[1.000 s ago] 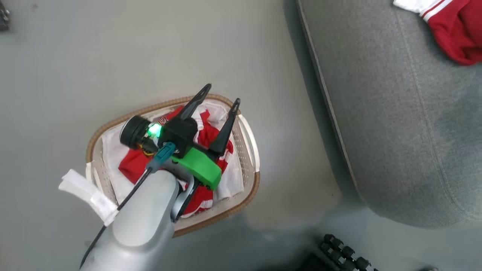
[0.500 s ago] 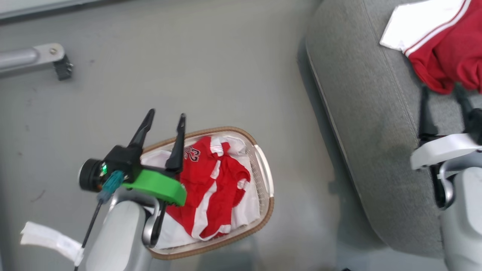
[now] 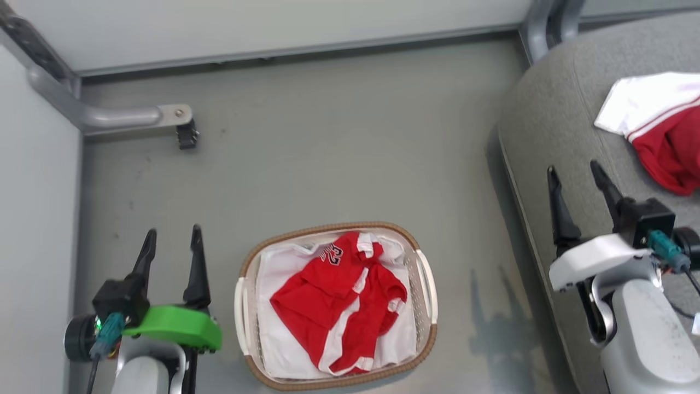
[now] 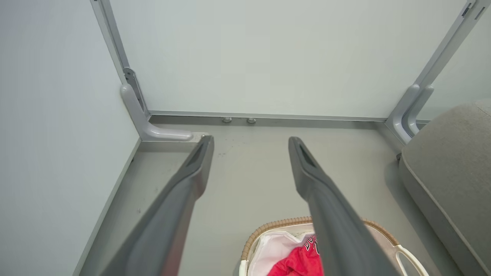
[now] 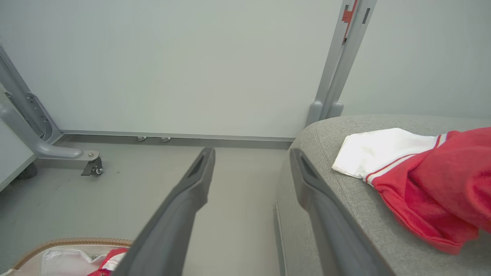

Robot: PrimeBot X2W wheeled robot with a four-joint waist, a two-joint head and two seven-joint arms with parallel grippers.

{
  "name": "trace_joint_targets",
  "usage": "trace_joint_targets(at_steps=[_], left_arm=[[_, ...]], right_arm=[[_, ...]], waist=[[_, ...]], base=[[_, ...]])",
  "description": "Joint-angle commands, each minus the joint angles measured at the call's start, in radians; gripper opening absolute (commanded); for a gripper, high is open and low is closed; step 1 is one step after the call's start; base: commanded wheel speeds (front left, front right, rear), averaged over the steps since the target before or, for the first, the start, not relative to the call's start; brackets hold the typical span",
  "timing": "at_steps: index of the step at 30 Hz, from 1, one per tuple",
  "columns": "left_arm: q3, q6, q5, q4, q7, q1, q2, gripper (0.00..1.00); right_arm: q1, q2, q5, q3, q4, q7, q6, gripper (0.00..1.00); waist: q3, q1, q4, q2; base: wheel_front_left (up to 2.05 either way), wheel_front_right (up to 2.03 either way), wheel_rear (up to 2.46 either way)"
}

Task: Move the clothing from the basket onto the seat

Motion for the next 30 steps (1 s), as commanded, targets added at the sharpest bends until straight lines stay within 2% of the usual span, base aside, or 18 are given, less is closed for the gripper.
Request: trace_joint_targets(at_steps=[1, 20, 26, 30], left_arm=[[0.016, 0.000, 0.004, -0.007, 0.001, 0.031, -0.002, 1.00], [0.025, -0.002, -0.053, -0.025, 0.001, 0.243, -0.003, 1.00], [-0.012, -0.007, -0.073, -0.022, 0.000, 0.218, -0.002, 1.00], [-0.073, -0.010, -0.079, -0.004, 0.001, 0.157, -0.002, 1.00]], right_arm=[[0.033, 0.003, 0.010, -0.009, 0.004, -0.005, -0.001, 1.00], [0.235, 0.034, 0.024, 0.003, 0.043, -0.005, -0.001, 1.00], [0.218, 0.036, 0.027, 0.011, 0.032, -0.005, -0.001, 1.00], [0.171, 0.033, 0.031, 0.025, 0.014, -0.005, -0.001, 1.00]], waist=[[-0.073, 0.0001, 0.052, 0.0000], [-0.204, 0.0001, 0.067, 0.0000], [-0.168, 0.0001, 0.063, 0.0000], [-0.101, 0.0001, 0.045, 0.0000]], base=[[0.00, 0.00, 0.00], [0.00, 0.00, 0.00], [0.00, 0.00, 0.00], [0.00, 0.00, 0.00]])
